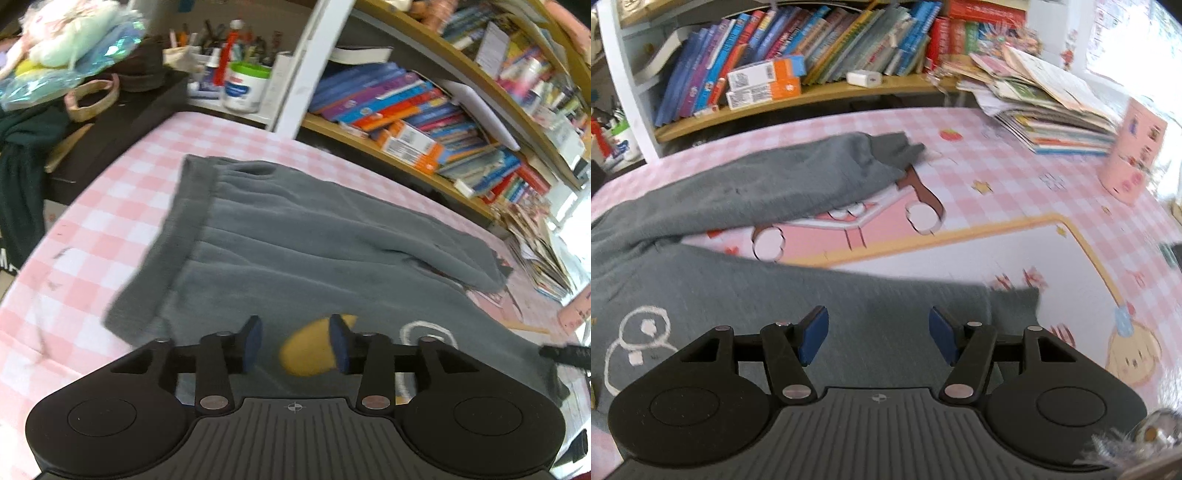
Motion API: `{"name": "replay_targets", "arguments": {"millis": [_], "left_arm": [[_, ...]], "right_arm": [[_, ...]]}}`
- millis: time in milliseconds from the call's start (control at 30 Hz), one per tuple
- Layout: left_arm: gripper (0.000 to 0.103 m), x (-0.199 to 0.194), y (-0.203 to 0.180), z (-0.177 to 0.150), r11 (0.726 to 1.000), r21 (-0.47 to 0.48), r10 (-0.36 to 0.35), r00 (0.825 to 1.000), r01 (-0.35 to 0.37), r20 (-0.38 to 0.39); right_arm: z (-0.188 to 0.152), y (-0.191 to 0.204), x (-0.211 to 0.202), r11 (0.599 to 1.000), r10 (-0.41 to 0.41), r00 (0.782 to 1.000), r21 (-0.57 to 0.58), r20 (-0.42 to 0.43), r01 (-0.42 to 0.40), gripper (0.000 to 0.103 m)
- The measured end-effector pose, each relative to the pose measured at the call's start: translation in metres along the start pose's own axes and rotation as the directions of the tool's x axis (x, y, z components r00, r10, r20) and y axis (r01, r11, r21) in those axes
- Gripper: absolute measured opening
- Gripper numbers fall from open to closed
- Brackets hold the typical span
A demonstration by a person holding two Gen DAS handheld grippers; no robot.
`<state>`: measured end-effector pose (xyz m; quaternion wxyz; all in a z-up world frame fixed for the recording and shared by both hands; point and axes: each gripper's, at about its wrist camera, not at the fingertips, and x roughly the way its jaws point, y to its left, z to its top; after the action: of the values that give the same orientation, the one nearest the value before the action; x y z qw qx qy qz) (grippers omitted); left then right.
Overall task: Fold clothes
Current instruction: 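Open both grippers and release the sweatshirt onto the table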
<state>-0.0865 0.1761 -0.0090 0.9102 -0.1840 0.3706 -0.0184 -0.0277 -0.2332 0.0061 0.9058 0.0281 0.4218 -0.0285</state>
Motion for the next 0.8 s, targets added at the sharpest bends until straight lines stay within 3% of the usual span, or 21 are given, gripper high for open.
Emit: {"name": "replay_targets", "arguments": {"millis": [167,233,300,533,800], "left_arm": [[0.05,0.011,-0.036,-0.006,1.0,0.011,0.02,1.0,-0.02,-0.005],[0.058,0.014,-0.052,-0.006,0.999,0.018,0.034,0.999,-0.034,-0.002],[0.071,0.017,-0.069,-0.007,0.998,0.034,0.048,0.999,-0.049,0.009],[0.072,0.035,-0.126,-0.016,0.99,0.092,0.112,0.994,-0.111,-0.013],[0.072,0.037,-0.167,-0.034,0.976,0.098,0.203,0.978,-0.197,-0.056]], "right_arm": [[0.023,-0.004,0.013,0.997,0.063,0.998,-0.045,0.013,-0.063,0.062],[0.033,-0.011,0.019,0.995,0.087,0.996,-0.051,0.014,-0.086,0.063],[0.041,-0.021,0.026,0.993,0.105,0.994,-0.05,0.014,-0.105,0.064],[0.076,-0.066,0.066,0.986,0.163,0.987,-0.048,-0.004,-0.163,0.065],[0.142,-0.097,0.132,0.972,0.234,0.972,-0.001,-0.017,-0.234,0.069]]}}
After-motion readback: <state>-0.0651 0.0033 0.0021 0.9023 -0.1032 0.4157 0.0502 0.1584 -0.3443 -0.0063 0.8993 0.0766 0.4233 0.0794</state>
